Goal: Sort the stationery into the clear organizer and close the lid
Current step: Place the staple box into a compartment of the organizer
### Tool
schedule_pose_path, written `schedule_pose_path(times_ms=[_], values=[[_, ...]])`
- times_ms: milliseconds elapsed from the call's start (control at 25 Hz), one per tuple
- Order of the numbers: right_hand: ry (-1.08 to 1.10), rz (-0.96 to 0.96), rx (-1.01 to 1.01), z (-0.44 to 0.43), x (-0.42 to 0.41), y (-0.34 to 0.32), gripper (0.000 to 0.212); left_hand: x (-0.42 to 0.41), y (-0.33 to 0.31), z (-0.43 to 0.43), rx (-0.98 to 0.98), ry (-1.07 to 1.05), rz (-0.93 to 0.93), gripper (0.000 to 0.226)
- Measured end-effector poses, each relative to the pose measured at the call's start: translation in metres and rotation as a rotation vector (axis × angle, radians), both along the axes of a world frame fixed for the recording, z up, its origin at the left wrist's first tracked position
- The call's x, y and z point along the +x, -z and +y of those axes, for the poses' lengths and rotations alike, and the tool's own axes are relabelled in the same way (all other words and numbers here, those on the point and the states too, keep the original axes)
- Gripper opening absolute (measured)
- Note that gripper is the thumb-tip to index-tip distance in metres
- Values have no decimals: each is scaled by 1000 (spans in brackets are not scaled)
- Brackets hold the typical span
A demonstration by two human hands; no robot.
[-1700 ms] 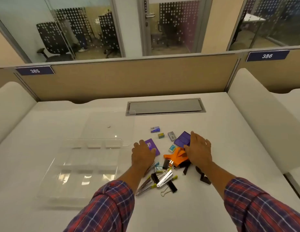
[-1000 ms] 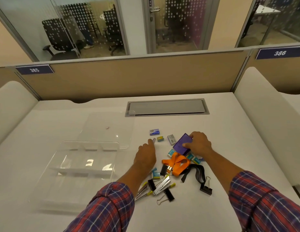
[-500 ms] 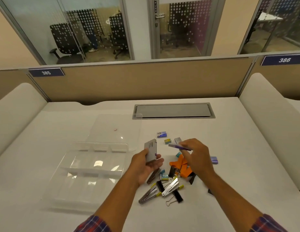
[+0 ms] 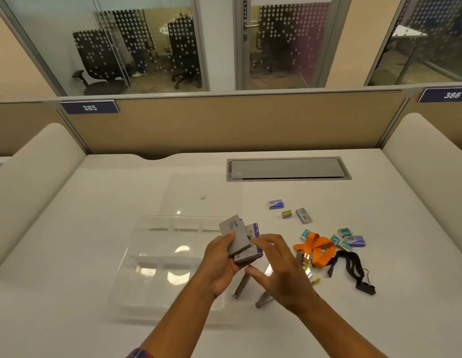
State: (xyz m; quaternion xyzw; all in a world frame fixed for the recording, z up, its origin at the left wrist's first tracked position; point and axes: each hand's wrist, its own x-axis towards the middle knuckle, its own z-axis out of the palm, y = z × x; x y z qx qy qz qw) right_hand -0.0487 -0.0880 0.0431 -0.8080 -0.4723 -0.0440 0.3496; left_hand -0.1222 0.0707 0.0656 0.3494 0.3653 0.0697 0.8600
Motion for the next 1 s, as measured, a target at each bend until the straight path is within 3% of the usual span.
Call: schedule_pose_path(times_ms=[160, 320, 520, 800, 1000], values=[[-25, 185, -114, 33, 0, -15, 115, -23, -4, 33, 160, 124, -9, 36], [-185, 106, -408, 74, 1, -29, 136, -47, 0, 57, 330, 227, 8, 42], [-160, 31, -518, 105, -20, -24, 124, -67, 6, 89, 456, 307, 4, 66], [-101, 211, -538, 125, -33, -19, 112, -77, 13, 117, 449, 351, -13, 55], [-105, 191, -611, 134, -23, -19, 113, -72, 11, 119, 509, 355, 17, 51]])
